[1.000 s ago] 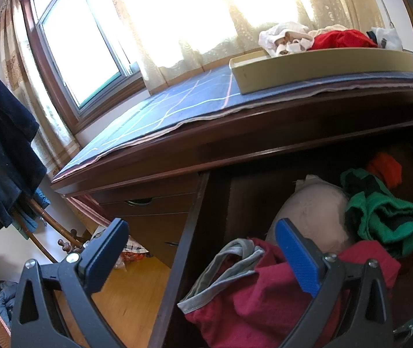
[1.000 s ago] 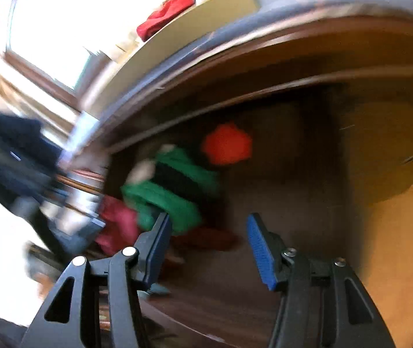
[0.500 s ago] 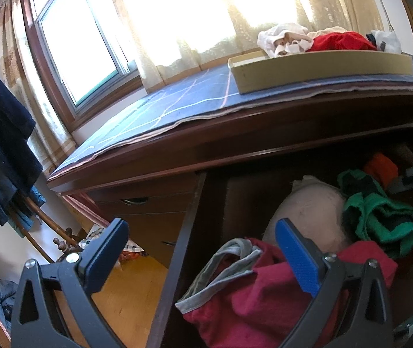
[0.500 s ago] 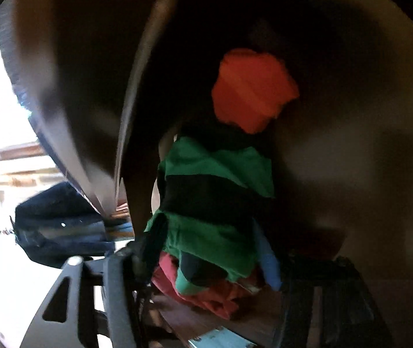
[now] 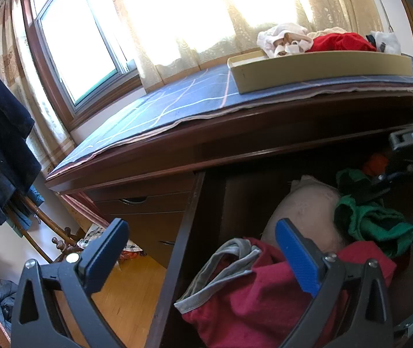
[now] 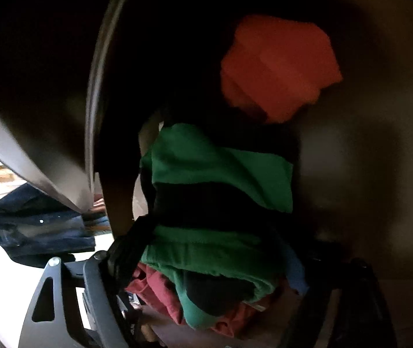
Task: Take underwear out of drawer
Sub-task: 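Reach the right gripper into the drawer and close on the green-black underwear, then lift the green-black underwear out of the drawer with the right gripper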
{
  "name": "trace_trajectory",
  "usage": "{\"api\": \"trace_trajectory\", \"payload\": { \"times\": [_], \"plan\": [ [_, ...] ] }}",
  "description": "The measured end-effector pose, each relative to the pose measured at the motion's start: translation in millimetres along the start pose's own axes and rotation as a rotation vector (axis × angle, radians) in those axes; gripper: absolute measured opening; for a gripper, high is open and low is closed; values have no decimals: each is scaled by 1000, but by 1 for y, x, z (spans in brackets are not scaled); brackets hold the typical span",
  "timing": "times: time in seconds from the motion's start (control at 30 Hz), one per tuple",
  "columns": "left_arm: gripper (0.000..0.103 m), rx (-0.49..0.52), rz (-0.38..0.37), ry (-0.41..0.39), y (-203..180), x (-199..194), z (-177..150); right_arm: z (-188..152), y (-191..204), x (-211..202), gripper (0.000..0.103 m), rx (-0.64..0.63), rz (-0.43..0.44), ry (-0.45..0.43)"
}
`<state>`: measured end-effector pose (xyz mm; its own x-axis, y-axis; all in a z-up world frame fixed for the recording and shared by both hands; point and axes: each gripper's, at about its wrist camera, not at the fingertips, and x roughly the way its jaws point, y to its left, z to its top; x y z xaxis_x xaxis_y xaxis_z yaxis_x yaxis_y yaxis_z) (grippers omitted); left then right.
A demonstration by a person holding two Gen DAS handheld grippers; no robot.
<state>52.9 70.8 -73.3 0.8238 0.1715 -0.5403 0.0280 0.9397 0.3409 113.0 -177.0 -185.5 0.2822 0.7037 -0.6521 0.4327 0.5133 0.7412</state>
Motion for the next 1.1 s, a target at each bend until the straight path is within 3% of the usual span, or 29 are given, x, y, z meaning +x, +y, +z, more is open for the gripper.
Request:
{"api": "trace_trajectory", "payload": {
  "times": [0.13,0.33,0.4,0.47,0.77,1.1],
  "plan": [
    [103,0,0,0,0,0,0,-2,4,4,83,-53,-20,10],
    [103,0,7,-6,-1,-1,0,-4,-1,-10,53,-104,-45,20],
    [103,2,10,-6,-1,-1,0,-7,0,-20,37,-141,-40,0],
    [103,4,12,-8,-2,-2,0,-12,4,-29,31,-184,-32,-24],
    [103,5,19,-8,-4,-2,1,-37,13,-62,27,-322,-18,-148],
    [103,5,23,-10,-3,-3,1,-56,17,-129,25,-454,-8,-278]
  ]
}}
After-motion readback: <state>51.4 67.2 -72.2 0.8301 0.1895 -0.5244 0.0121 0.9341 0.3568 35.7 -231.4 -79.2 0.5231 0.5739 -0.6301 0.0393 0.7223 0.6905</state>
